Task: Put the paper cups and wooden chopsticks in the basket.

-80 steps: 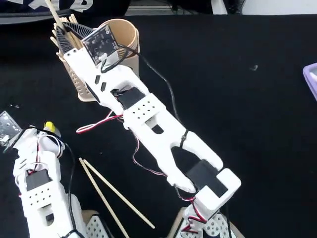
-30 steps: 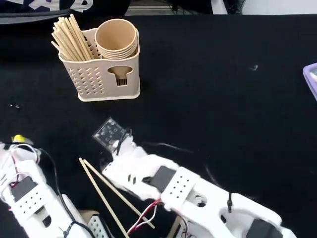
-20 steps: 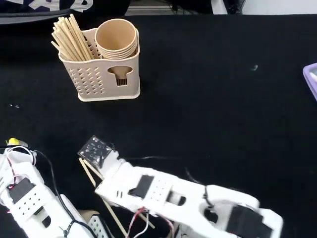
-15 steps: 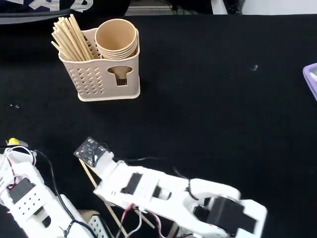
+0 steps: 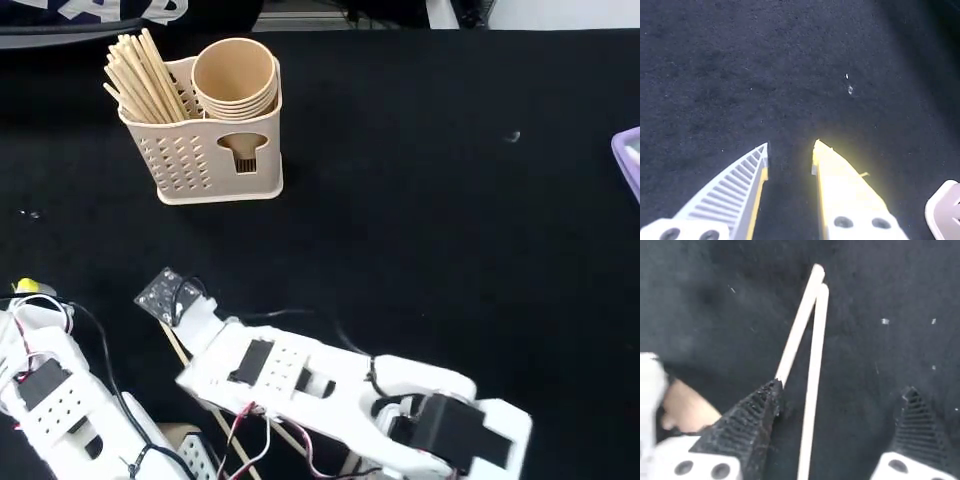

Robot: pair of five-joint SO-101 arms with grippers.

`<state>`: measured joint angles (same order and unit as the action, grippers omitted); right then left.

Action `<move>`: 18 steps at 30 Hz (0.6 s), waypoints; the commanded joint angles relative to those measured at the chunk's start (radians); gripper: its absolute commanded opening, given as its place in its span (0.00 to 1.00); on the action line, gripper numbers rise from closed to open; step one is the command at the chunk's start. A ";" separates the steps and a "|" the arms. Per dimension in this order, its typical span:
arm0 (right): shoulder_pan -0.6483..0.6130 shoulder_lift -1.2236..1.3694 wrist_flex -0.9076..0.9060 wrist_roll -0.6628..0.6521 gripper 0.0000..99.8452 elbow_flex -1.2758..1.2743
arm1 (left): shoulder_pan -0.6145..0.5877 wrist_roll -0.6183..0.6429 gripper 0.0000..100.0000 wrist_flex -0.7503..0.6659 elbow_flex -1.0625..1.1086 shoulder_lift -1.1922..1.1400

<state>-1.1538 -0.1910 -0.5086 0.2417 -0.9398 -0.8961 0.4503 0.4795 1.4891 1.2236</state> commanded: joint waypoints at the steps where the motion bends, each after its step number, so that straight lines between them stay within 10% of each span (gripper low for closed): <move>1: -0.012 -0.087 -0.003 0.072 0.35 0.024 | -0.007 0.003 0.15 -0.025 -0.085 0.012; 18: -0.052 0.133 -0.034 0.071 0.35 0.128 | 0.004 0.003 0.15 -0.025 -0.082 0.015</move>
<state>-1.2106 -0.0637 -0.4933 0.3015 -0.8846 -0.8961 0.4503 0.4795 1.4891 1.2236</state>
